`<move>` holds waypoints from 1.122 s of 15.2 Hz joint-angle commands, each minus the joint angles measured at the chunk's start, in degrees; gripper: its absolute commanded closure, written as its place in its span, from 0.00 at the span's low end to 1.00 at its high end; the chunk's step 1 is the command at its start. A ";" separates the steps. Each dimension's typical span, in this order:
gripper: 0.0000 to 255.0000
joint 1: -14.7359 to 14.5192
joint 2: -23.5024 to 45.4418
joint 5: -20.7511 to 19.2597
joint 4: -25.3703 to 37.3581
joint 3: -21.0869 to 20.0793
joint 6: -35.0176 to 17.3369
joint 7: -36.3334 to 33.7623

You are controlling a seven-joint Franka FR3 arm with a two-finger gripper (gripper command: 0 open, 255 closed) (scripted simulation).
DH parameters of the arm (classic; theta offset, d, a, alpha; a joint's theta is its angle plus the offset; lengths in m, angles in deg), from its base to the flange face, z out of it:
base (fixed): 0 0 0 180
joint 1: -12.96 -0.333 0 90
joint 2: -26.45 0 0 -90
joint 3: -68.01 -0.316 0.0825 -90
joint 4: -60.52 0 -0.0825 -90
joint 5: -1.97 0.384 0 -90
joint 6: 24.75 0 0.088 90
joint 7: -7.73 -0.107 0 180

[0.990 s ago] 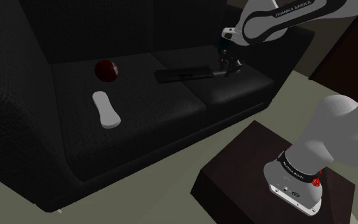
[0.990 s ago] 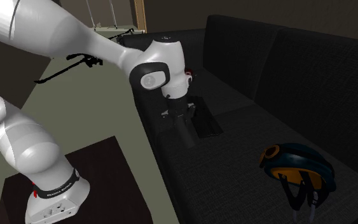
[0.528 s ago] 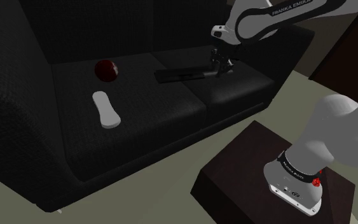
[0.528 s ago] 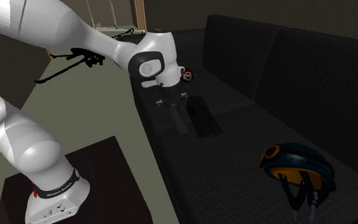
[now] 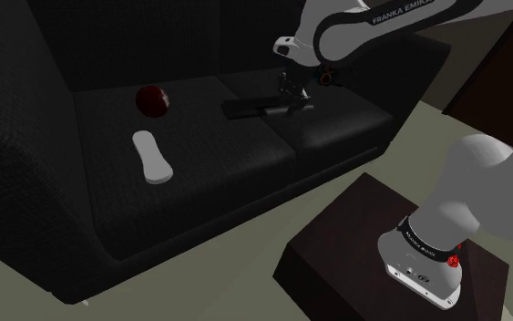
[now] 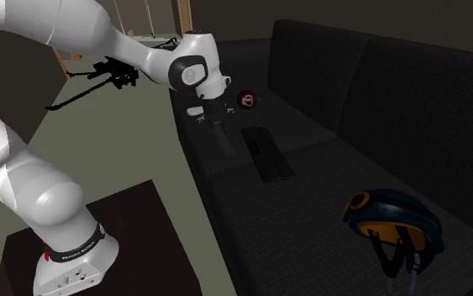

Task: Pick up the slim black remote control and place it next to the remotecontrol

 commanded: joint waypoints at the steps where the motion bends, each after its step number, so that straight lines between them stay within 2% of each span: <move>1: 1.00 -1.39 2.22 0.92 2.09 -1.49 0.13 -2.31; 9: 1.00 -6.27 10.26 3.18 11.28 -6.73 2.21 -10.88; 17: 1.00 -10.43 20.51 4.74 24.73 -10.67 6.15 -18.16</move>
